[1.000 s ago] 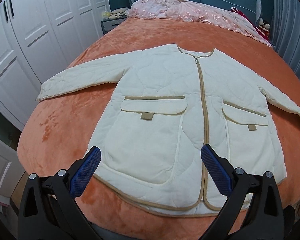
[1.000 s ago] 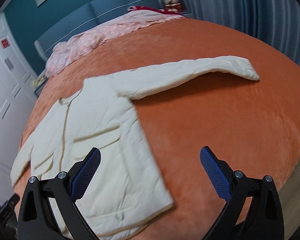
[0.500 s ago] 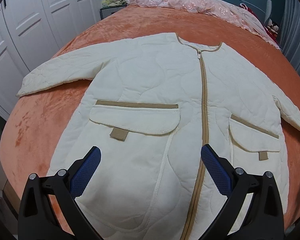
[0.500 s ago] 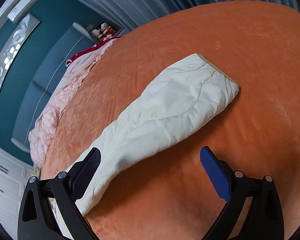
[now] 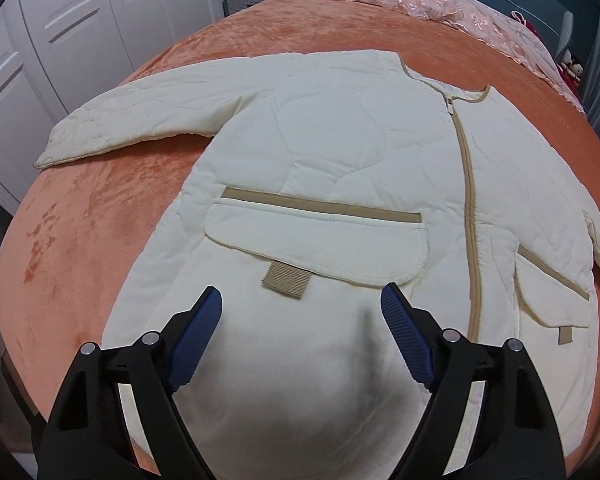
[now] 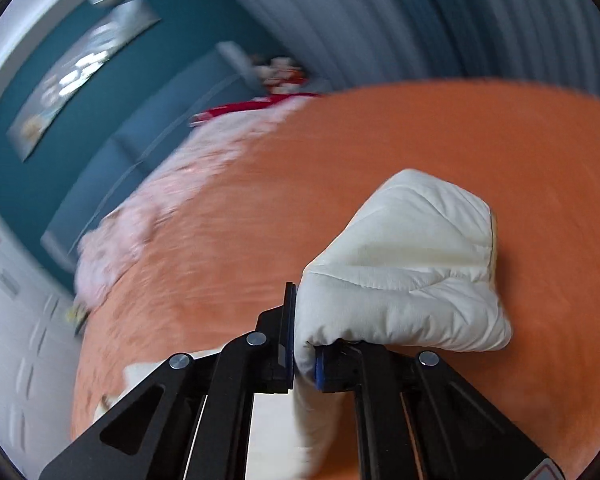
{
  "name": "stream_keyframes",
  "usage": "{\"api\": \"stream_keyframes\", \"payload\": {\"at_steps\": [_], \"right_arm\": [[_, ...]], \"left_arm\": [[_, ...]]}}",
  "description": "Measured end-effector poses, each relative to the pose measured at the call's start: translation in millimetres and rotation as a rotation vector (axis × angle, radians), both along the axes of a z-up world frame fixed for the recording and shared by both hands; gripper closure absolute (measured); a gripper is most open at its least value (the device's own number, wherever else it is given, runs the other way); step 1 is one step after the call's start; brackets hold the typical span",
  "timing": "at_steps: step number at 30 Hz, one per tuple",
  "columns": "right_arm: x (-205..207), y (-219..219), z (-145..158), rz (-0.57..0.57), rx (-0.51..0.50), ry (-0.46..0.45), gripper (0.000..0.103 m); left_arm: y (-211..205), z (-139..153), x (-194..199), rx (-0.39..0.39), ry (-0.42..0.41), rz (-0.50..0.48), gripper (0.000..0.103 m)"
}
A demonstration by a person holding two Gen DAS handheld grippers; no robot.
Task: Fold large clothes
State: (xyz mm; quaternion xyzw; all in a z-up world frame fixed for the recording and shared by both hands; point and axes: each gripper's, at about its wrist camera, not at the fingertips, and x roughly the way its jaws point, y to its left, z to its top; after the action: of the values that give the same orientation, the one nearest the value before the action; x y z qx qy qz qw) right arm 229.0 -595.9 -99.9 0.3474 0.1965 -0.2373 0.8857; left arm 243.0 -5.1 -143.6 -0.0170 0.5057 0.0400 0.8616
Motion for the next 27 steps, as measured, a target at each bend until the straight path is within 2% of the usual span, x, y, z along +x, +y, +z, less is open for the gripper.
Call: {"api": "stream_keyframes", "payload": {"at_steps": [2, 4, 7, 11, 15, 19, 20, 23, 26, 27], "right_arm": [[31.0, 55.4, 40.6, 0.161, -0.116, -0.033, 0.096], [55.4, 114.9, 67.8, 0.323, -0.206, -0.053, 0.096], [92.7, 214.5, 82.4, 0.557, -0.299, -0.055, 0.096], [132.5, 326.8, 51.5, 0.784, -0.318, -0.005, 0.095], [149.3, 405.6, 3.5, 0.917, -0.271, 0.054, 0.089], [148.6, 445.5, -35.3, 0.983, -0.266, 0.147, 0.071], [146.8, 451.9, -39.4, 0.989, -0.248, 0.156, 0.070], [120.9, 432.5, -45.6, 0.984, -0.145, 0.140, 0.062], [91.6, 405.4, -51.7, 0.910, -0.037, 0.093, 0.037], [81.7, 392.9, -55.1, 0.880, -0.008, 0.078, 0.032]], "left_arm": [[9.1, -1.5, 2.7, -0.010, 0.005, 0.021, 0.024], [18.7, -2.2, 4.7, -0.026, 0.007, 0.041, 0.024], [32.3, -1.4, 6.5, -0.052, 0.002, 0.066, 0.024], [49.9, 1.4, 10.9, -0.084, -0.005, 0.084, 0.024], [65.7, 7.5, 22.3, -0.117, -0.028, 0.083, 0.024], [71.1, 11.8, 42.8, -0.230, -0.037, 0.045, 0.022], [70.5, 12.2, 48.9, -0.268, -0.035, 0.035, 0.022], [65.5, 9.3, 68.1, -0.397, -0.036, 0.020, 0.011], [58.0, -5.0, 87.8, -0.526, 0.000, 0.030, 0.011], [55.6, -10.5, 93.3, -0.577, 0.023, 0.035, 0.011]]}}
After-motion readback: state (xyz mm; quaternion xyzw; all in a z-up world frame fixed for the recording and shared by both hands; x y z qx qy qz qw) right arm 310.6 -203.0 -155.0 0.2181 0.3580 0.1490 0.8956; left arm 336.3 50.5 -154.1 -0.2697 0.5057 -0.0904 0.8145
